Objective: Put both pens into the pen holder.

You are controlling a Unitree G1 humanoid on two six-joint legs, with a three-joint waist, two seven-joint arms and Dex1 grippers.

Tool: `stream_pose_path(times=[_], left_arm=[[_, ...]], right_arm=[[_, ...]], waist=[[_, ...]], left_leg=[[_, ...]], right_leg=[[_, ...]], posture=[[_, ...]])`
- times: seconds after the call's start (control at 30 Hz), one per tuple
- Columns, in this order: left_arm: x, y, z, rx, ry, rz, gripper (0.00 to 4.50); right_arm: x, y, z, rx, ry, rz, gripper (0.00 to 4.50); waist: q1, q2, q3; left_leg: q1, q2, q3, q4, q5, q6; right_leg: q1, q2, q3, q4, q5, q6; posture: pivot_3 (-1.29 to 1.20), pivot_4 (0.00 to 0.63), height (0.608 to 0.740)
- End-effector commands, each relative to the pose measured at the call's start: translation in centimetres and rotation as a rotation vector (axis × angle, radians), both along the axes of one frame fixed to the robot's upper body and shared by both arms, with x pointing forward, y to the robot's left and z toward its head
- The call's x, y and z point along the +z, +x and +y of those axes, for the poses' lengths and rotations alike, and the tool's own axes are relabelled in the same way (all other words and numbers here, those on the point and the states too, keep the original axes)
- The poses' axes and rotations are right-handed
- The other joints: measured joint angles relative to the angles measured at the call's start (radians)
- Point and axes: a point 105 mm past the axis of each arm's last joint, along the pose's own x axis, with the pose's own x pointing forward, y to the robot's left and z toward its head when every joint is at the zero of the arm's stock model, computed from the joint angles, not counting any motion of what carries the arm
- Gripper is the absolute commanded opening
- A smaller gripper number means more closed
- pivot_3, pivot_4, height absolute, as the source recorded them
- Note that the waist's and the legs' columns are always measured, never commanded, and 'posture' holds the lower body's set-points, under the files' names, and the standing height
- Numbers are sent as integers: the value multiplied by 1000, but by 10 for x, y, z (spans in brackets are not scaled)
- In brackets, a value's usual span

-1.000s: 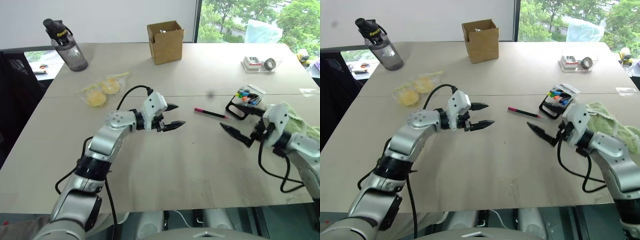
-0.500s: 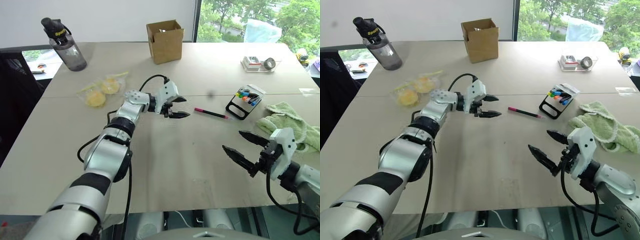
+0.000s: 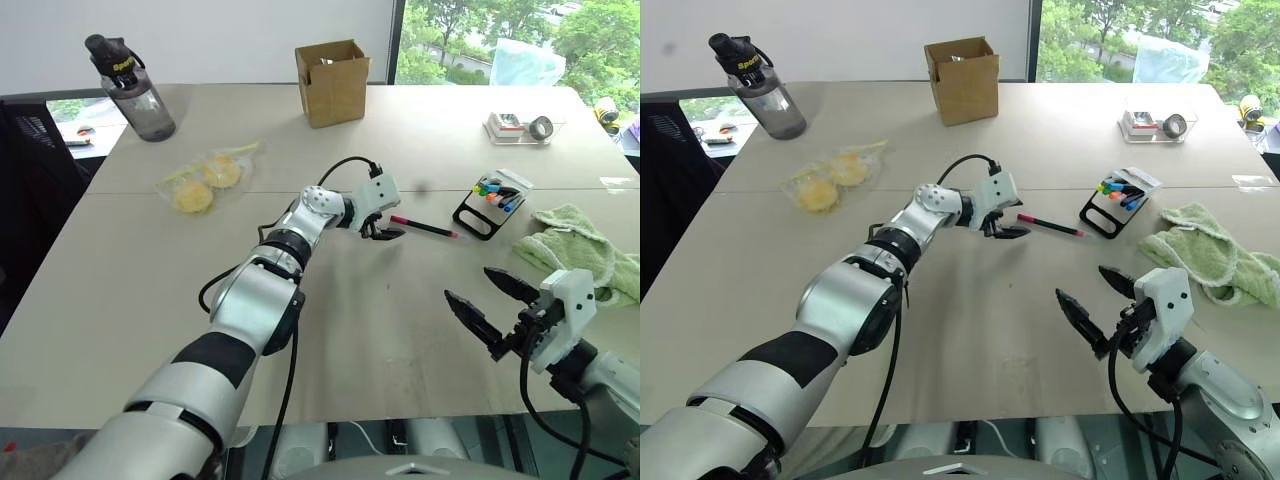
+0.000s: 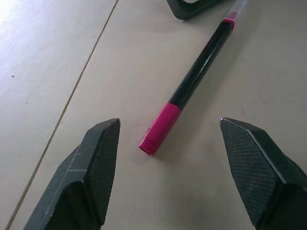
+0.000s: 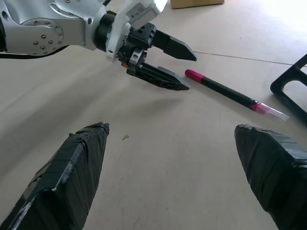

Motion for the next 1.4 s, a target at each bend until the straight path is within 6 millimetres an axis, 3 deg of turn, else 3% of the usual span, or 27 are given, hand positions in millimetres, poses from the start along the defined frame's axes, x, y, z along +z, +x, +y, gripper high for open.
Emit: stream_pose_path(times=[0.03, 0.37, 0.53, 0.63, 0.7, 0.83, 1.03, 1.4], left_arm=[[5, 5, -7, 45, 2, -16, 3422], [-14, 8, -11, 217, -36, 108, 3422], [-33, -11, -10, 102, 54, 251, 3422], [-37, -15, -9, 72, 87, 265, 2649], [-38, -16, -9, 65, 92, 263, 1685], [-39, -19, -12, 36, 99, 271, 215], [-40, -23, -13, -5, 113, 279, 100], [-44, -25, 3, -30, 150, 303, 100]], right_arm=[[11, -4, 2, -15, -11, -54, 4479], [11, -14, 5, -55, -6, -48, 4479], [12, -20, 6, -74, -8, -43, 4479], [12, -24, 6, -85, -5, -34, 4500], [11, -25, 5, -95, -7, -30, 4500], [11, -26, 4, -102, -10, -29, 4500], [11, -23, 2, -101, -14, -34, 4500], [12, -17, 1, -85, -17, -42, 4500]], waist=[[0, 0, 0], [3, -1, -1], [1, -1, -3], [1, -1, -4], [1, -1, -4], [1, -2, -6], [1, -3, -7], [1, -3, -7]], left_leg=[[0, 0, 0, 0, 0, 0], [3, -1, -1, 1, 0, 0], [7, -1, -2, 1, 0, 0], [6, -1, -3, 1, 0, 0], [6, -1, -3, 1, 0, 0], [6, -1, -4, 1, 0, 0], [6, -1, -4, 1, 0, 0], [6, -1, -5, 1, 0, 1]], right_leg=[[0, 0, 0, 0, 0, 0], [4, -2, -2, 0, 1, 1], [8, -2, -4, 0, 0, 1], [8, -1, -4, 0, 0, 1], [8, -1, -5, 0, 0, 2], [8, -1, -5, 0, 0, 2], [9, -2, -5, 0, 0, 2], [9, -2, -7, 0, 0, 2]], posture=[[0, 150, 736], [0, 150, 736], [0, 150, 736], [0, 150, 736], [0, 150, 736], [0, 150, 736], [0, 150, 736], [0, 150, 736]])
